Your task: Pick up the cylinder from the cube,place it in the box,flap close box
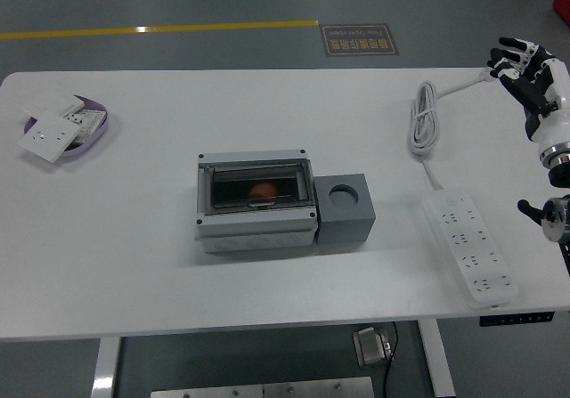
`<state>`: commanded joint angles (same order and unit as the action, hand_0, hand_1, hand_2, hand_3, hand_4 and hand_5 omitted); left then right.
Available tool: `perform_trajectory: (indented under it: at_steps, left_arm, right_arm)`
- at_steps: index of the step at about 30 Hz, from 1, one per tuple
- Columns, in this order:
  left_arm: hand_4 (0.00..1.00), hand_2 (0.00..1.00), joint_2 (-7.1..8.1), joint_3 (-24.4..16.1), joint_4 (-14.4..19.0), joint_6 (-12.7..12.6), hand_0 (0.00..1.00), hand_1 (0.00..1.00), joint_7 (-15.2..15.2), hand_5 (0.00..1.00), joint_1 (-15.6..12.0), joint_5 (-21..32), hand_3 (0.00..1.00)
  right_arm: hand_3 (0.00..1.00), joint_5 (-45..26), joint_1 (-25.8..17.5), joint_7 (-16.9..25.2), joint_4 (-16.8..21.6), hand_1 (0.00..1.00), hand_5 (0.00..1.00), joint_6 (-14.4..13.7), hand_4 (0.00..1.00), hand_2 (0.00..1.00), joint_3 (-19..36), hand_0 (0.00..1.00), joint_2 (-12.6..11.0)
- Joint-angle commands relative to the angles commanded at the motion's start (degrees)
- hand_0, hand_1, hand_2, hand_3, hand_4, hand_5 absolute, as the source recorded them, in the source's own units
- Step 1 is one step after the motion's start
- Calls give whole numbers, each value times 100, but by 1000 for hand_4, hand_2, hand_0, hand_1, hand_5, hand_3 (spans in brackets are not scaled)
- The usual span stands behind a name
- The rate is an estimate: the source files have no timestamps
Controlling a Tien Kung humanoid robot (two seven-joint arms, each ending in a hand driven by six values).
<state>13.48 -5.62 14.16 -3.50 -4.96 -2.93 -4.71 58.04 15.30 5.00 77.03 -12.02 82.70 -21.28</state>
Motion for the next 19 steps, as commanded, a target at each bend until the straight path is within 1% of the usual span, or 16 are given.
perform_trajectory:
  at_steps: [5, 11, 19]
  left_arm:
    - [702, 573, 7, 101, -9, -3, 568, 613, 55, 219, 8, 102, 590]
    - [703, 574, 0, 85, -15, 0, 568, 614, 43, 218, -22, 86, 591]
    - [702, 574, 9, 74, -1, 3, 568, 614, 36, 219, 4, 74, 591]
  right_arm:
    - [662, -64, -7, 20, 51, 638, 280, 14, 717, 650, -1, 685, -18]
    - [661, -86, -53, 36, 53, 636, 279, 19, 715, 648, 17, 685, -18]
    - [661, -95, -83, 57, 45, 636, 280, 16, 716, 648, 116, 685, 4]
